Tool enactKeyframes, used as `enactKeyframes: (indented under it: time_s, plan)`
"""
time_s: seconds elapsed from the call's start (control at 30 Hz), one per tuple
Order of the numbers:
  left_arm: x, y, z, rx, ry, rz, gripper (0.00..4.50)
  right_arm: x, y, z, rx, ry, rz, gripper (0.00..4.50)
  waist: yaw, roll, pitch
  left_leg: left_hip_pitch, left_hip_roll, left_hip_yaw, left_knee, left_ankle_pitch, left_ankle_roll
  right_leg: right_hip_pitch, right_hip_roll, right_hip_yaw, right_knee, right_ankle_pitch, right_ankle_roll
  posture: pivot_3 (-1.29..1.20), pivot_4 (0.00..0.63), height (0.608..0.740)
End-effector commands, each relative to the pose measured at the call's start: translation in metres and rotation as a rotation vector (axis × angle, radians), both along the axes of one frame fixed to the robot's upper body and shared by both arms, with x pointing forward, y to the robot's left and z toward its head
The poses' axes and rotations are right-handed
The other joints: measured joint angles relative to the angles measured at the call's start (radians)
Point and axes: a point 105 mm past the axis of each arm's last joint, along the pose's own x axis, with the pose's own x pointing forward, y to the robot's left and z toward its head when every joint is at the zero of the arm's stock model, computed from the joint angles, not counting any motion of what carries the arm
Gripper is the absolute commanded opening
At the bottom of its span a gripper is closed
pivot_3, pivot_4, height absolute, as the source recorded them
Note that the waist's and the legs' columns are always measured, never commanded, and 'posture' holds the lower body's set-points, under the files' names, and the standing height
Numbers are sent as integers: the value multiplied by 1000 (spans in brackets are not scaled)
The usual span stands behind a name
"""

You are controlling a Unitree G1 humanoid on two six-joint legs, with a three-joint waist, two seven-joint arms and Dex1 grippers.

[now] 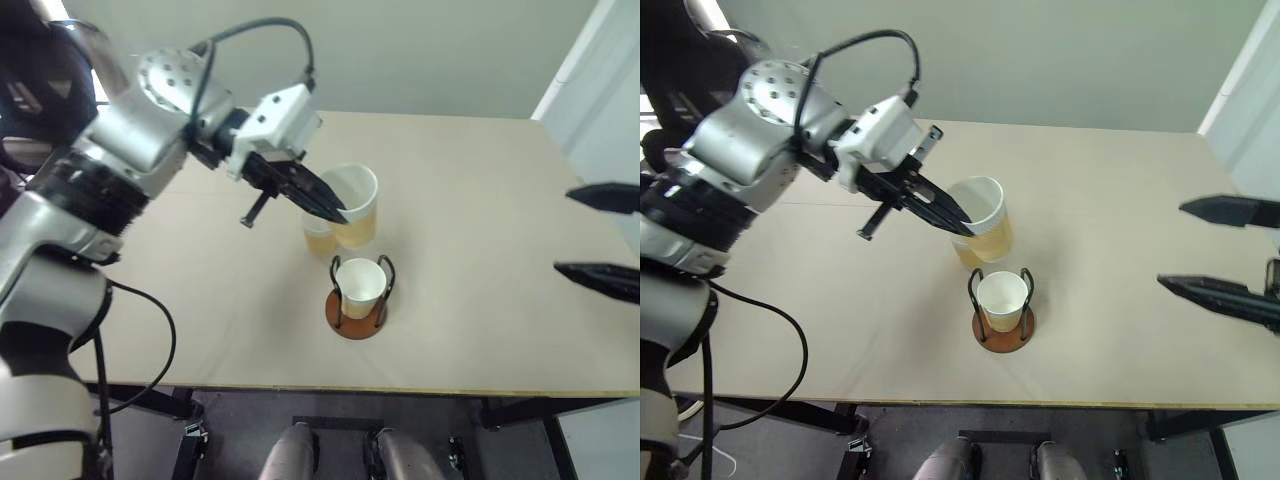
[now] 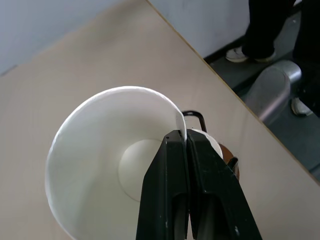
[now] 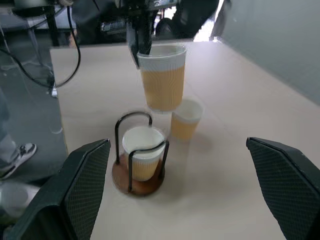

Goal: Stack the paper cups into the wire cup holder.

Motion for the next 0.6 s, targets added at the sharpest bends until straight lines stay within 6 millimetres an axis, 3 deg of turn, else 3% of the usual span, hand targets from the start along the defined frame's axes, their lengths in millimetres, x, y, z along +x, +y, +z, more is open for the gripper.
enactKeyframes:
  time_s: [0.03,0.27,0.6]
  plan:
    - [-7,-12,9,-1,-34,-97,33,-13,-4,5,-69,-42,-49,4500,3,1,0,-2,0,0,1,-1,1,0,-1,0,-1,0,1,0,150,740]
    - [-14,-27,3,14,-20,-186,33,-24,-4,0,-98,-27,-76,4500,7,2,1,-4,-1,4,9,-9,7,0,-4,-1,-2,0,6,0,150,740]
    - [-18,-27,-8,76,-6,-218,33,-23,-7,-2,-124,-21,-110,4500,6,3,1,-4,-2,5,15,-11,10,3,-4,0,-1,-2,9,0,150,740]
